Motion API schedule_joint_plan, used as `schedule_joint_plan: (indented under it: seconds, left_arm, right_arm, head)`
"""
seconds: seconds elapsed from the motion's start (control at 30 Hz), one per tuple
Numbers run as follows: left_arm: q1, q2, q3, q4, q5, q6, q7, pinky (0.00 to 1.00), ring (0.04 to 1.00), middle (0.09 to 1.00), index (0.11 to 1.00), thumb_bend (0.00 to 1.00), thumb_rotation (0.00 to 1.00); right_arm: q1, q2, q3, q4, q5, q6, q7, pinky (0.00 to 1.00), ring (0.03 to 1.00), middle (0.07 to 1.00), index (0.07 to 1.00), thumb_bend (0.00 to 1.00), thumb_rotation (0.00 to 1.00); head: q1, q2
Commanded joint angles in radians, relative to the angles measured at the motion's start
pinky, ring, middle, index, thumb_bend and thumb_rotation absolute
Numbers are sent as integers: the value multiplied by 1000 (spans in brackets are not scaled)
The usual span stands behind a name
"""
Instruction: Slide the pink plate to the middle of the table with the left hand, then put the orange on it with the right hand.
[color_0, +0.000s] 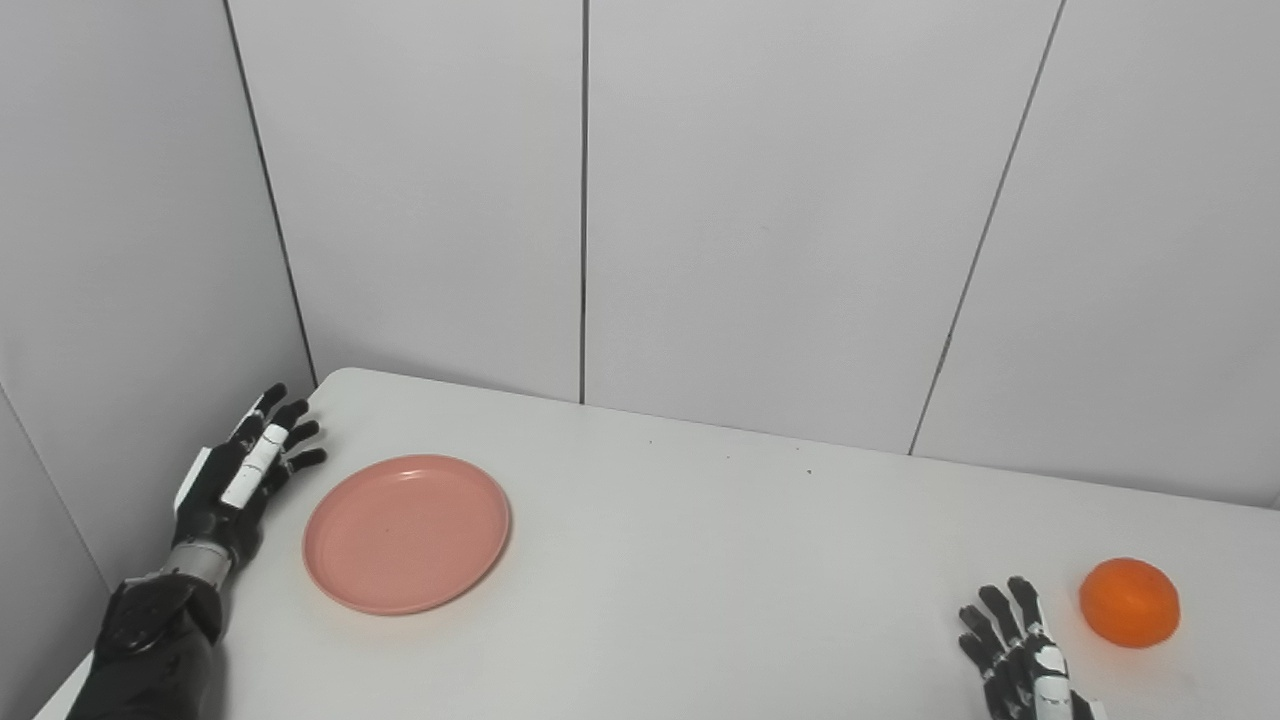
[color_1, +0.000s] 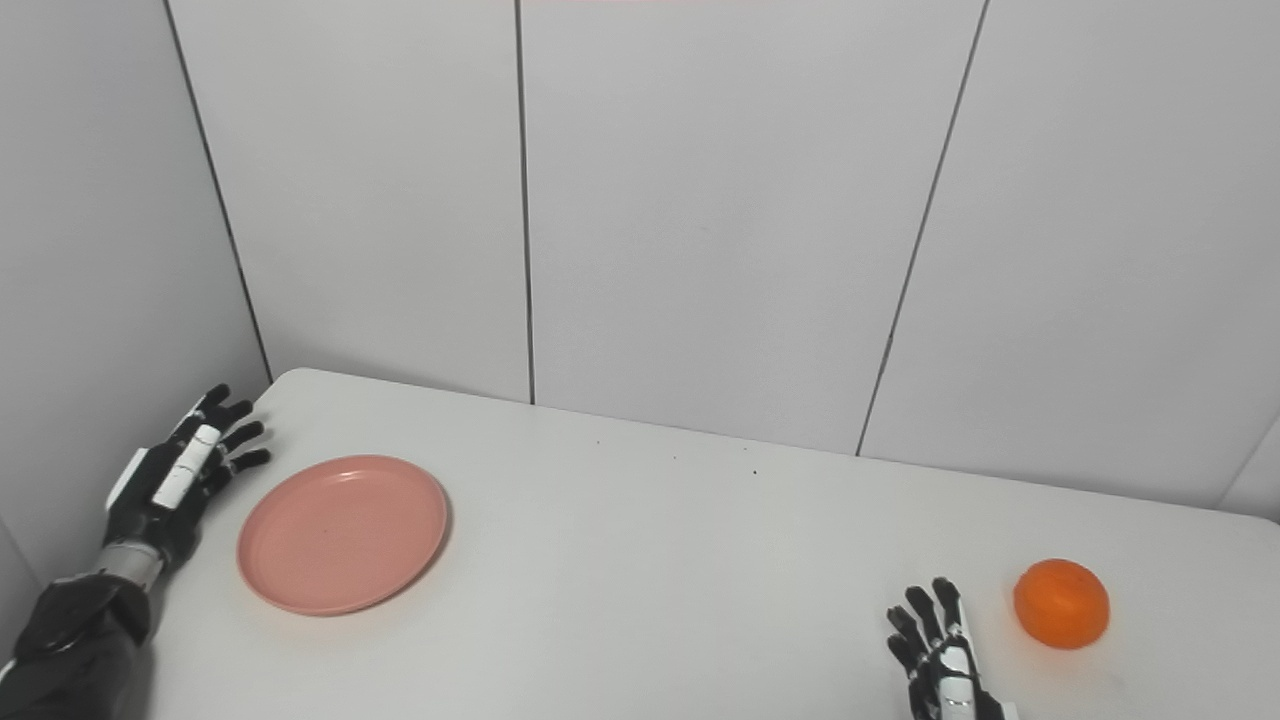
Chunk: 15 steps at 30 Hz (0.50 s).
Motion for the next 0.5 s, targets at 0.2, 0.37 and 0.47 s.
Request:
schedule_joint_plan:
  seconds: [0.2,0.37,0.47]
  left_arm:
    - [73,-31,-10,-157,-1,78,21,748,885,939,962,976,672]
    - [95,-46,-8,-223,-8,122,32,772,891,956,962,992,656]
    - [105,-55,-5,-260,-13,141,38,768,889,951,957,1000,648]
  right_arm:
    - [102,19,13,80,4,29,3,938,919,951,997,746,1000]
    - [104,18,14,79,3,28,3,933,916,949,996,740,1000]
    - [104,18,13,76,3,33,2,933,915,949,995,737,1000]
  head:
    - [-2,4]
    - [-2,4]
    - [-2,5]
